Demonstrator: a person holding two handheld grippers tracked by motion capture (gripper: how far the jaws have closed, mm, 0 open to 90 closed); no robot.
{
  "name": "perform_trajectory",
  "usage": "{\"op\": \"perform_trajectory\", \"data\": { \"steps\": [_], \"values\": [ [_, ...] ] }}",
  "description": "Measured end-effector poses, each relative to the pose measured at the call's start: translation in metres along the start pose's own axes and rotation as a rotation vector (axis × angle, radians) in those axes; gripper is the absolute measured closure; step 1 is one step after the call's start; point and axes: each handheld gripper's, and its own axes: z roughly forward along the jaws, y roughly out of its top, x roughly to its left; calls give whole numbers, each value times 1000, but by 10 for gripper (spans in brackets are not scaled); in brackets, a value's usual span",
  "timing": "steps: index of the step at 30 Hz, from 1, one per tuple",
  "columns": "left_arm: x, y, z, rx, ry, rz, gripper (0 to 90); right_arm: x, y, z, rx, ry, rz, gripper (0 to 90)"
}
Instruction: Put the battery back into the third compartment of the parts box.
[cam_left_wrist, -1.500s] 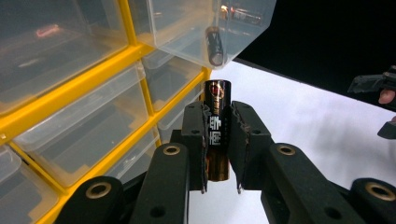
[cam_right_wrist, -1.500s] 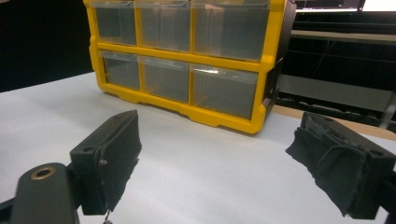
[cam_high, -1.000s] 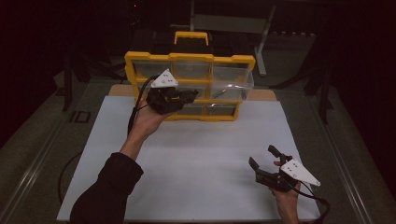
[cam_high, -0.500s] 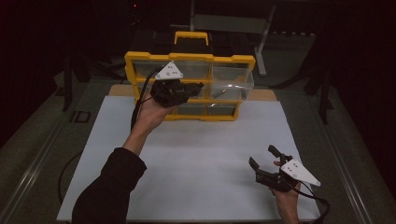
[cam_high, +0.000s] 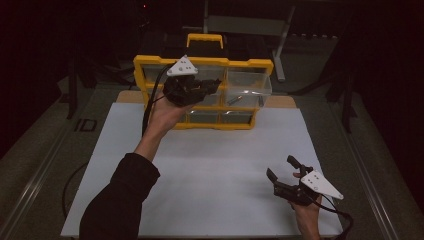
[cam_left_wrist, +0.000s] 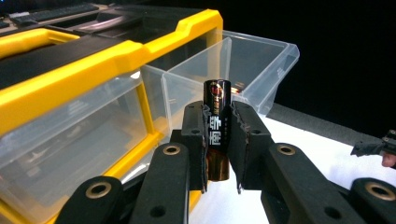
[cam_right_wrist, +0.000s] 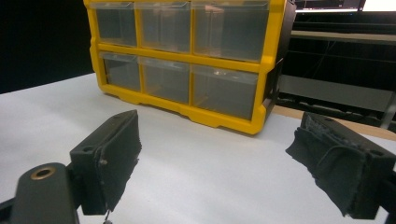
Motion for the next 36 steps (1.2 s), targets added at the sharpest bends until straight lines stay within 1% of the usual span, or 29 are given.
{"op": "perform_trajectory", "data": {
  "steps": [4,7,12,16,20,22,29,32,36],
  "values": [
    [1,5,1,-23,-5,-9,777,0,0,0,2,-1,2,136],
    [1,7,2,-31,-7,-9,777,0,0,0,2,0,2,136],
    [5,11,4,-46,-14,-25,777,0,0,0,2,-1,2,137],
    [7,15,4,-71,-18,-37,777,0,0,0,4,-2,3,137],
    [7,18,5,-76,-20,-35,776,0,0,0,4,-1,3,137],
    [7,21,6,-87,-26,-38,777,0,0,1,5,-1,0,137],
    [4,29,9,-92,-28,-25,776,0,0,1,5,-2,0,137],
    [4,32,11,-93,-28,-28,776,0,0,1,5,-2,0,137],
    [1,35,14,-86,-27,-23,776,0,0,0,3,-4,3,137]
  ]
}}
